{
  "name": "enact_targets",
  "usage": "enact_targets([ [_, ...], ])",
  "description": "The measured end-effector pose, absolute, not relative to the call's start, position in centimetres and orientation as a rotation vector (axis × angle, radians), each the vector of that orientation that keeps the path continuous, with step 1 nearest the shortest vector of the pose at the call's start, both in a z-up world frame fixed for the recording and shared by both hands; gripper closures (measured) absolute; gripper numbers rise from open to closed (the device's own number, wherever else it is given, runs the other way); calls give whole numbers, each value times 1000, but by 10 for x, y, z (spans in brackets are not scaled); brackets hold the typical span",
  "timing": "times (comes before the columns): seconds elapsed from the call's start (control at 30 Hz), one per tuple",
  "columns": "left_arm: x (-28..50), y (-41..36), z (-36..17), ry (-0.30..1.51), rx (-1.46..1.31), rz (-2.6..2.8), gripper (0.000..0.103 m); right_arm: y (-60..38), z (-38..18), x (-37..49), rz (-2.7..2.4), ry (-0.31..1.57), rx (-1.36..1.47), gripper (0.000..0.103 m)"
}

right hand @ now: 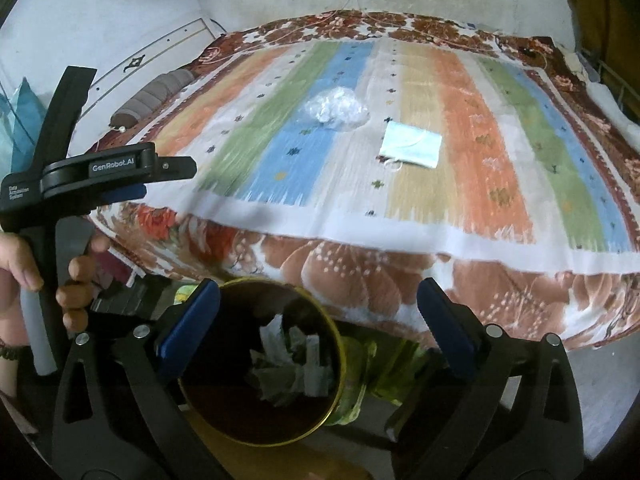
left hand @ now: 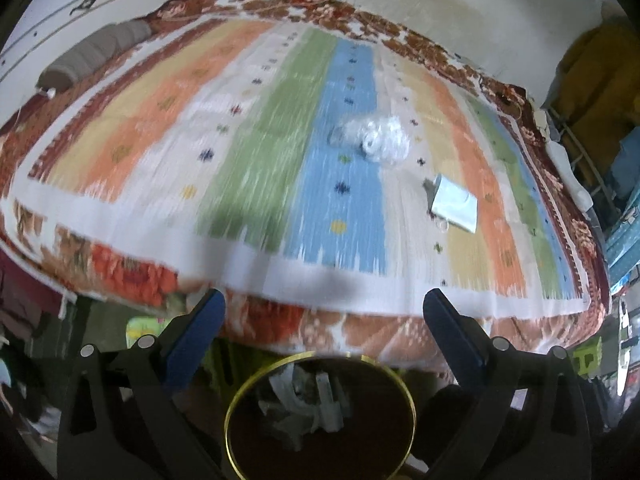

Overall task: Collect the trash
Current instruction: 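Move both open grippers forward over the clear bag and blue mask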

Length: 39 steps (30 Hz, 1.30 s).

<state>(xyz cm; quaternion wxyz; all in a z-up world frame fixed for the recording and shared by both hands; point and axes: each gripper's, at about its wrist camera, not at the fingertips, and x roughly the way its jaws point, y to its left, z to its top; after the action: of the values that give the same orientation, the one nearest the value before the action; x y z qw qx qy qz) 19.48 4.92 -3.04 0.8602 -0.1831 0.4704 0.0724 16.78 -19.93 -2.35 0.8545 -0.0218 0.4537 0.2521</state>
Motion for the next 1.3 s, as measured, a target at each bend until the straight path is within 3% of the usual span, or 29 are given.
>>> enact_targets([
  [0.47,247,49,-37,997,-448,88,6,-200,-10,229,516,976,-50,9],
  [1.3,346,44,-43,927,-215,29,6,-186,-46,344,451,994,-177,9],
])
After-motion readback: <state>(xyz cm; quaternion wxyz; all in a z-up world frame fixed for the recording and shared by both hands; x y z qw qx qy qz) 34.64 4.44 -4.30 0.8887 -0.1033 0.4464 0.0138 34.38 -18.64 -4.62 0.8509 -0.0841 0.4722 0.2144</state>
